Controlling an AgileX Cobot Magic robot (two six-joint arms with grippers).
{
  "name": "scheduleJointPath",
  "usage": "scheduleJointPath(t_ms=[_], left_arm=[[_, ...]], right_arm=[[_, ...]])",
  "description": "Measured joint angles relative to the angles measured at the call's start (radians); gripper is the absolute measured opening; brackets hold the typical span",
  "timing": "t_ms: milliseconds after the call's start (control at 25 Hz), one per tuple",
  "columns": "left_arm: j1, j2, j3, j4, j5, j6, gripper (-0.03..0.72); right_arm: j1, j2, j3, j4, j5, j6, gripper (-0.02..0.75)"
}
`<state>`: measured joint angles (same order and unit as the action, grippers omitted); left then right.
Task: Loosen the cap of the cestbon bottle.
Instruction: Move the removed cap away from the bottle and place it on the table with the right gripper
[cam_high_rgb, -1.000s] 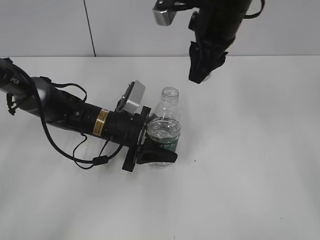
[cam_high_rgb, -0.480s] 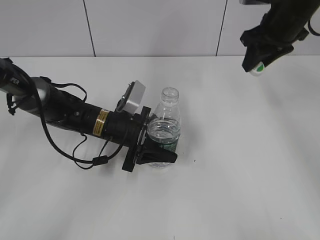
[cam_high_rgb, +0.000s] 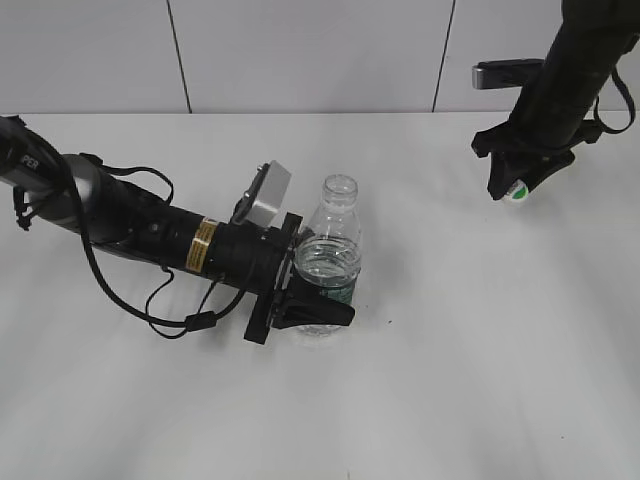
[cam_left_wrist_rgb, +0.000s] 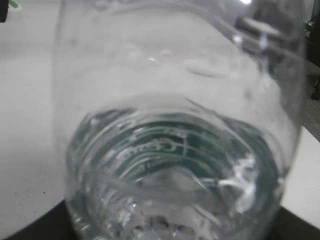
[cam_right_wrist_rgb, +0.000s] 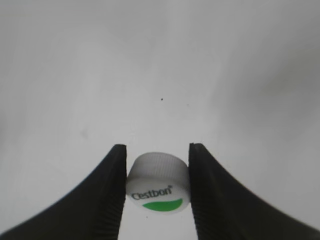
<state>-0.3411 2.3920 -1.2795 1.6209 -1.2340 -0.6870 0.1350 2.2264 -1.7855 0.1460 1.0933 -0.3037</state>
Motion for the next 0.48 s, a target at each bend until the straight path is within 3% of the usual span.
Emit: scheduleJointPath(t_ms=[480], left_arm=[[0.000,0.000,0.000,-0.001,0.000,0.000,0.401]], right_arm=[[0.000,0.033,0.000,-0.001,-0.098,0.005,0.292]])
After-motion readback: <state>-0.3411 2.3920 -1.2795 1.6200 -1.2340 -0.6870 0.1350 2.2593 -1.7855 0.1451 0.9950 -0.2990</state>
